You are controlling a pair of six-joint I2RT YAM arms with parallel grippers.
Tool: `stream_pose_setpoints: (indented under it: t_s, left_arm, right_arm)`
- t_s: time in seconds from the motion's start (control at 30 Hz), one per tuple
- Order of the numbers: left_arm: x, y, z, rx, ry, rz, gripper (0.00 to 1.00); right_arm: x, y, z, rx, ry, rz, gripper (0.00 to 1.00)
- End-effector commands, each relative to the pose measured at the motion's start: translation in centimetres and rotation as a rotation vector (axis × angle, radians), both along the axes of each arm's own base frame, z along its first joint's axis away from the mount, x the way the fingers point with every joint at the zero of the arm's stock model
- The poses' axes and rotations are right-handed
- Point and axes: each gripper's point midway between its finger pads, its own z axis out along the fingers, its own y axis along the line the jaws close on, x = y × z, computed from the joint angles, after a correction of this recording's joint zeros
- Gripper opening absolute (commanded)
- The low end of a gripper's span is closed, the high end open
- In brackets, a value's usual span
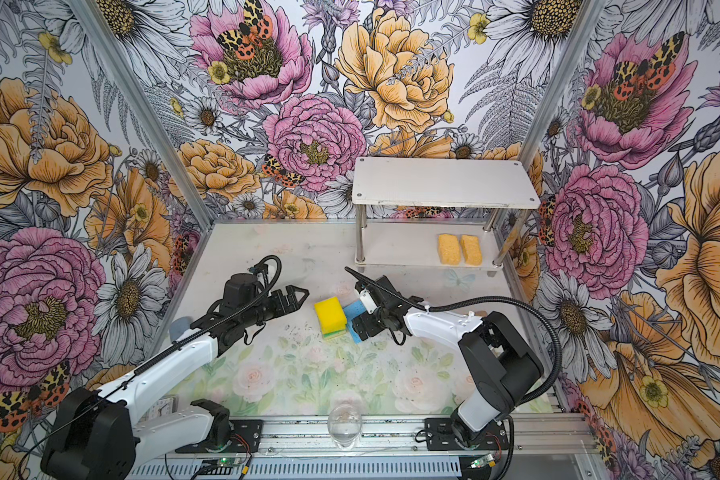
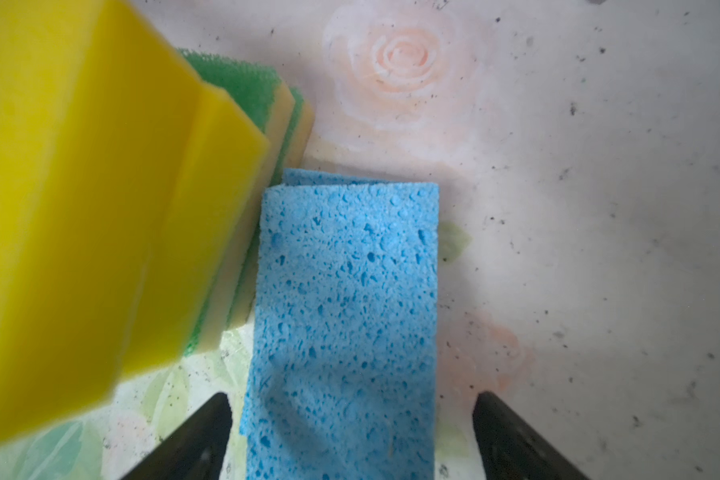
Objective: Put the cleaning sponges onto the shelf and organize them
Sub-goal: 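Lower the right gripper and grasp the top blue sponge by its end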
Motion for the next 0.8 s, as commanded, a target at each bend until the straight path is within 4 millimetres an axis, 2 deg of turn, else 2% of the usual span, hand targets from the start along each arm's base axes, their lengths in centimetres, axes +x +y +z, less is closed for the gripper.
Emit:
stream_pose_setpoints:
  t_s: [0.0, 0.77]
  left_arm:
    - [0.0, 0.1, -0.4, -0.017, 0.004, -0.002, 0.99]
    - [-0.3, 0.5, -0.8, -0.018, 0.01, 0.008, 0.99]
  right_arm:
    - [0.8, 0.6, -0.1, 0.001, -0.029, -0.015, 0.93]
    - [0.1, 0.9, -2.6, -0.042, -0.012, -0.021, 0.92]
